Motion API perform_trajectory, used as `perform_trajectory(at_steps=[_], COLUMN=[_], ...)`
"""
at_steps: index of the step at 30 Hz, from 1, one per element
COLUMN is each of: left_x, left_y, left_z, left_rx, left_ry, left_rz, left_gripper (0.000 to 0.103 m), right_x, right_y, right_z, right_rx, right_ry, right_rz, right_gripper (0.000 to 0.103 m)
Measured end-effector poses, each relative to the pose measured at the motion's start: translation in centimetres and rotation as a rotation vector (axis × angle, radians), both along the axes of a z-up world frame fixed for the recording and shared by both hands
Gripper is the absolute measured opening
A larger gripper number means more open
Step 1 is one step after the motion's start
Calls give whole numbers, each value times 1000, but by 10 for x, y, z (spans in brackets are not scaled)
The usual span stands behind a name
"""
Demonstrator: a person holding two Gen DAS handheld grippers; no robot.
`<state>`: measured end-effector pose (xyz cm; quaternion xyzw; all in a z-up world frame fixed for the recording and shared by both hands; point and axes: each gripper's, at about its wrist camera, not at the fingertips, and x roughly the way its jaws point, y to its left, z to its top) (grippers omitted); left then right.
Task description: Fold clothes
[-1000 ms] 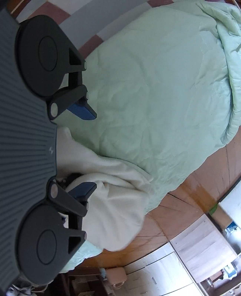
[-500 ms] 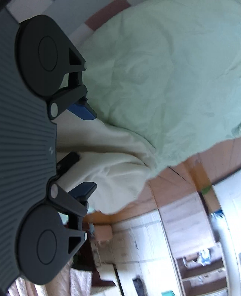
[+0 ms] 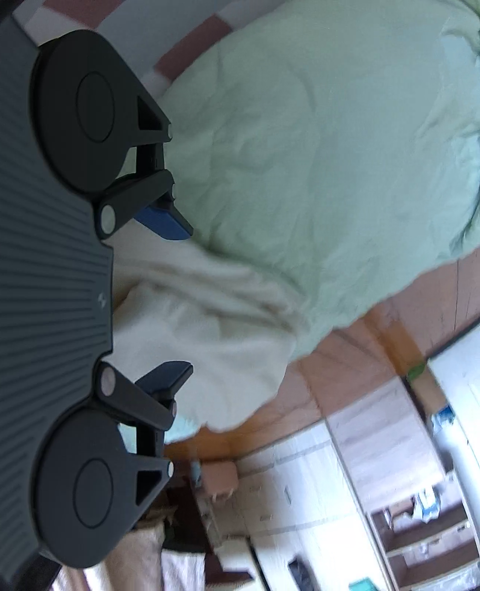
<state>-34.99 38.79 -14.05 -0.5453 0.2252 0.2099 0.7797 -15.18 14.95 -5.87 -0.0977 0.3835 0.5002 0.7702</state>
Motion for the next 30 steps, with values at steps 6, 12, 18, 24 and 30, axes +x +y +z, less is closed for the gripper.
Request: perform_trajectory(at_steps=[6, 12, 18, 24, 30], left_x=[33, 75, 80, 70, 56], left_y=[-24, -38, -37, -39, -39], left_z=[8, -10, -16, 4, 13], left_rx=[31, 82, 70, 188, 175], left_ry=[103, 250, 303, 250, 284], left_rz=[-134, -192, -199, -153, -129], left_gripper=[71, 73, 83, 14, 25], right_x=[37, 39, 45, 49, 49], right_y=[-22, -39, -32, -42, -53], right_z=[-6, -14, -26, -37, -48], right_rx=[-144, -207, -224, -258, -271], right_ry=[70, 25, 84, 120, 81], right_rz=[-192, -263, -269, -280, -309], right_gripper=[58, 58, 59, 71, 90])
